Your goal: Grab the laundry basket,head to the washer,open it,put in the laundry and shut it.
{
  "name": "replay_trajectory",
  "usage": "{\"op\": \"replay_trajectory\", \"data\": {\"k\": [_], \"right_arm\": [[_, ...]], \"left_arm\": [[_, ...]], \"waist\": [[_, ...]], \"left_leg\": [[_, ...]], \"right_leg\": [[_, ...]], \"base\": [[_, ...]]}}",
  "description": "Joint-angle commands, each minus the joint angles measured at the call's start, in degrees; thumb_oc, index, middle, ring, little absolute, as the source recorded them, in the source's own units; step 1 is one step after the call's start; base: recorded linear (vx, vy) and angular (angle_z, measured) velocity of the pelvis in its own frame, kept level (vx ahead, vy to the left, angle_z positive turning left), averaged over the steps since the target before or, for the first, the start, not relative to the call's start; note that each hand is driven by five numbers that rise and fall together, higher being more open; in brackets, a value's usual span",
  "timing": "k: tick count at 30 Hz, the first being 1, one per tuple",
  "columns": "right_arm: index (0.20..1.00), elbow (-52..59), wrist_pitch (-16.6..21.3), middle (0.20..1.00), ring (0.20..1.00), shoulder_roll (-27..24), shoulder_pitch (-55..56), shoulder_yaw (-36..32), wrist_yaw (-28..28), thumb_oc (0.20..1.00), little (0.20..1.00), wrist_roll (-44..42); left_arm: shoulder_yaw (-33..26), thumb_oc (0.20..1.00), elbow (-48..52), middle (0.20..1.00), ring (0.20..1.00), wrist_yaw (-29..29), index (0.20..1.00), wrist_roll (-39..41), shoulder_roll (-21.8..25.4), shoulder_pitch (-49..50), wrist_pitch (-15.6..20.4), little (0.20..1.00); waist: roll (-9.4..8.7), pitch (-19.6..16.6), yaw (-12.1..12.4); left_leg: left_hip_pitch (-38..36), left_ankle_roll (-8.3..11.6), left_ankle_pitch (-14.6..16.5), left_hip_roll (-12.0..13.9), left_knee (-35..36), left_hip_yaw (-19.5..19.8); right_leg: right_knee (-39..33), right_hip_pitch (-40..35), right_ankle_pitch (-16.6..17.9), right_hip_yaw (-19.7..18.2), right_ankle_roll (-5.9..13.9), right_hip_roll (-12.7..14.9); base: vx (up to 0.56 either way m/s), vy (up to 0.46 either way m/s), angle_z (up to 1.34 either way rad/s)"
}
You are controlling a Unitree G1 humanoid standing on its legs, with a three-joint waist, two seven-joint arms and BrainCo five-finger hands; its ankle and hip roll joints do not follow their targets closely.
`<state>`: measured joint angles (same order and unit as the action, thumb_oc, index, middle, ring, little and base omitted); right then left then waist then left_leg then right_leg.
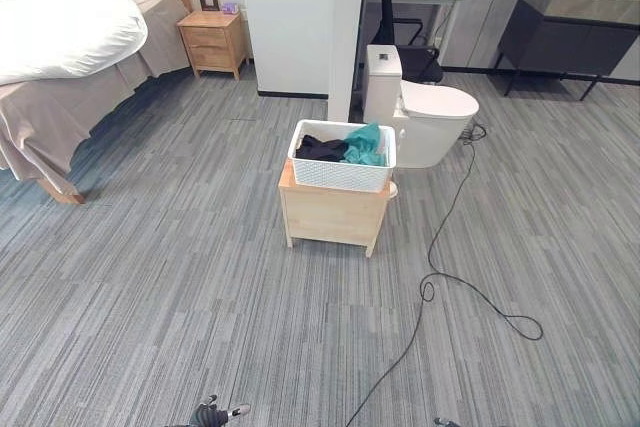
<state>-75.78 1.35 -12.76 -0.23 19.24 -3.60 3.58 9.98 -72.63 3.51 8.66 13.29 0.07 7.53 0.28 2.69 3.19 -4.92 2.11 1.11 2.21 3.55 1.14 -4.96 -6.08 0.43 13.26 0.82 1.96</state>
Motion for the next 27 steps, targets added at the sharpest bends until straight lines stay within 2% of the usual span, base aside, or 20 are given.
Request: {"op": "replay_trajectory", "data": {"k": [1, 27], "right_arm": [[1.000, -5.06, -0.29, 1.000, 1.000, 0.55, 0.16, 1.20, -0.16, 1.000, 1.000, 0.67], [1.000, -3.80, -0.16, 1.000, 1.000, 0.56, -0.25, 1.81, 0.37, 1.000, 1.000, 0.89]], "left_arm": [[0.39, 1.000, -2.59, 1.000, 1.000, 0.26, 1.000, 0.78, 1.78, -3.01, 1.93, 1.000], [-0.16, 1.000, -4.02, 1.000, 1.000, -0.07, 1.000, 0.77, 1.73, -2.97, 1.47, 1.000]], "waist": [[-1.78, -1.54, 1.19], [-2.17, -1.77, 0.97]], "left_leg": [[2.39, 1.40, -0.67, 3.39, 1.45, 1.63], [2.27, 1.26, -0.35, 3.29, 1.45, 1.57]], "right_leg": [[-0.04, -0.43, -1.79, -1.57, 6.91, 8.43], [-0.04, -0.42, -1.82, -1.48, 6.95, 8.50]], "base": [[0.00, 0.000, 0.00], [0.00, 0.000, 0.00]]}}
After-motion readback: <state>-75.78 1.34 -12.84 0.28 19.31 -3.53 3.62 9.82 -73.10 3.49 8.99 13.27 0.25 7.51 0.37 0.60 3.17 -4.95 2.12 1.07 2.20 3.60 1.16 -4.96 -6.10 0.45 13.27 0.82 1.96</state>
